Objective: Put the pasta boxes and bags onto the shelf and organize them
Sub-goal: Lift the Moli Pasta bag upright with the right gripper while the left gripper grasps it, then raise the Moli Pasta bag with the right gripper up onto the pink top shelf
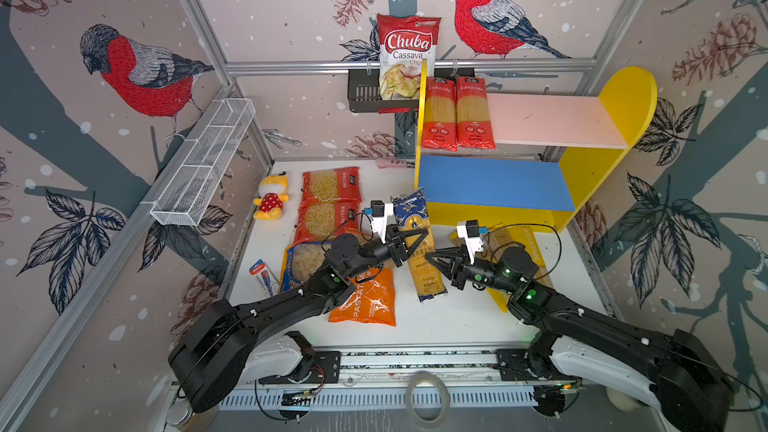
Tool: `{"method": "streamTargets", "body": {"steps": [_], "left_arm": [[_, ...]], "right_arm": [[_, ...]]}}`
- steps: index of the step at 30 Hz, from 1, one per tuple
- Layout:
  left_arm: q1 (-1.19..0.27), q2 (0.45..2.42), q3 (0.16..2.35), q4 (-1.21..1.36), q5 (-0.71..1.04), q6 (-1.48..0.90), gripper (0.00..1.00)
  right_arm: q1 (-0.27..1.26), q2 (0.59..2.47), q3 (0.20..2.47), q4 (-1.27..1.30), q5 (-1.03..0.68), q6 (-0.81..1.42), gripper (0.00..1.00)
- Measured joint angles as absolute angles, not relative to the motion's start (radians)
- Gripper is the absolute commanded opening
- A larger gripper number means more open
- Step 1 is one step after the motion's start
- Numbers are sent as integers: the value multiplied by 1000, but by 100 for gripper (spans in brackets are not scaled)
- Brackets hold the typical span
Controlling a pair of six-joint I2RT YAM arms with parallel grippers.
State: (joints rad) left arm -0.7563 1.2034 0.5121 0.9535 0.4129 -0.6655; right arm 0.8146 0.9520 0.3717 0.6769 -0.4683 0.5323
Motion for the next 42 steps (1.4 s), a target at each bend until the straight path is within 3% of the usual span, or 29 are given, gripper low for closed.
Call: {"method": "streamTargets", "body": {"steps": [8, 14, 20, 27, 34, 39, 42], "left_arm": [[-718, 1153, 493, 907, 384, -654, 0], [-643, 1098, 532, 832, 360, -628, 0], [-577, 1076, 618, 786, 379, -628, 0], [-572, 1098, 646, 775, 425, -634, 0], [-572, 1114, 674, 794, 433, -693, 0], [-572, 1121, 686, 833, 436, -740, 0], [-572, 1121, 692, 847, 442, -764, 0]], "right_arm": [[797, 994, 450, 645, -453, 552, 56], [793, 1071, 499, 583, -471, 552, 67], [822, 1064, 464, 534, -457, 554, 68], [847, 964, 429, 502, -392, 577, 73], [875, 991, 419, 546, -366, 609, 73], [898, 1028, 460, 587, -358, 613, 64], [900, 1028, 464, 621, -347, 628, 48]]}}
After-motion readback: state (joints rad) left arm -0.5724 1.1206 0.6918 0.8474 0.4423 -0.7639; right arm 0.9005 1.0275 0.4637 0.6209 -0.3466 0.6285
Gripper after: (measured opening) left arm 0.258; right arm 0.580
